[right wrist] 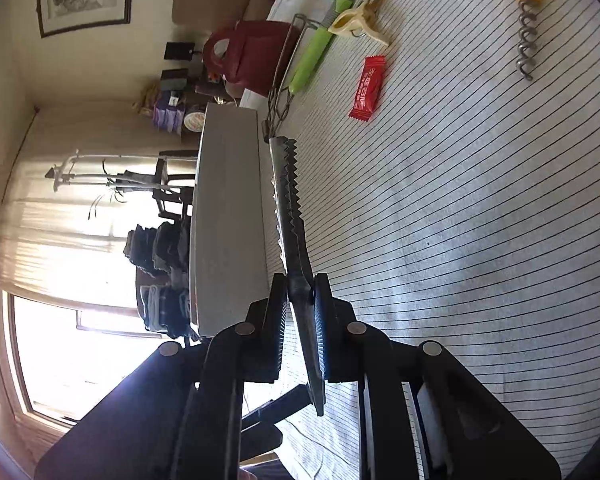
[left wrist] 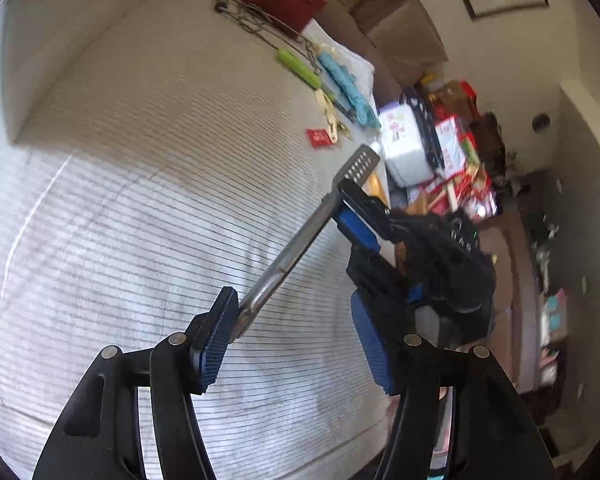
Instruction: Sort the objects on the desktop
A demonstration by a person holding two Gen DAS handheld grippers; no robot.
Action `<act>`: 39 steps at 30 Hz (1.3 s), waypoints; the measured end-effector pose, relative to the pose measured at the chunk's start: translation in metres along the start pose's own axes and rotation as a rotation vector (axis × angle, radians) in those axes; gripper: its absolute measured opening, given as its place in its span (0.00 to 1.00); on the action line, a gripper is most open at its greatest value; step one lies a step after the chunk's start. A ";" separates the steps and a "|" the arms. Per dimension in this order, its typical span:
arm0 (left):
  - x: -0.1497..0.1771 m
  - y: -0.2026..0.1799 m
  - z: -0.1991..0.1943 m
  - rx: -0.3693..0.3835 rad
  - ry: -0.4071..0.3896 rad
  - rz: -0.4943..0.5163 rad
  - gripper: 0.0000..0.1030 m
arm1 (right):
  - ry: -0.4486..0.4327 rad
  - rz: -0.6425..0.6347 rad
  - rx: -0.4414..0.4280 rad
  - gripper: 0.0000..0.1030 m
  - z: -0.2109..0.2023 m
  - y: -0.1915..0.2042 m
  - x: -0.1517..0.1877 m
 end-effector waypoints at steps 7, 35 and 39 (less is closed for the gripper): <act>0.022 -0.005 -0.035 0.105 -0.159 -0.127 0.63 | -0.122 0.008 -0.008 0.13 -0.015 0.008 0.002; -0.038 0.016 0.022 0.058 -0.131 -0.252 0.39 | -0.103 -0.210 0.223 0.18 -0.038 0.044 0.012; -0.048 0.026 0.009 -0.051 -0.100 -0.171 0.52 | -0.067 -0.451 0.509 0.43 -0.041 0.057 0.003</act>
Point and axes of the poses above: each gripper's, at about its wrist camera, not at the fingertips, and z roughly the way its jaws point, y to its left, x to its underside, the point moved 2 cm from there along z, roughly the way its jaws point, and after that the axes turned 3 degrees about -y, right-handed, at the moved point
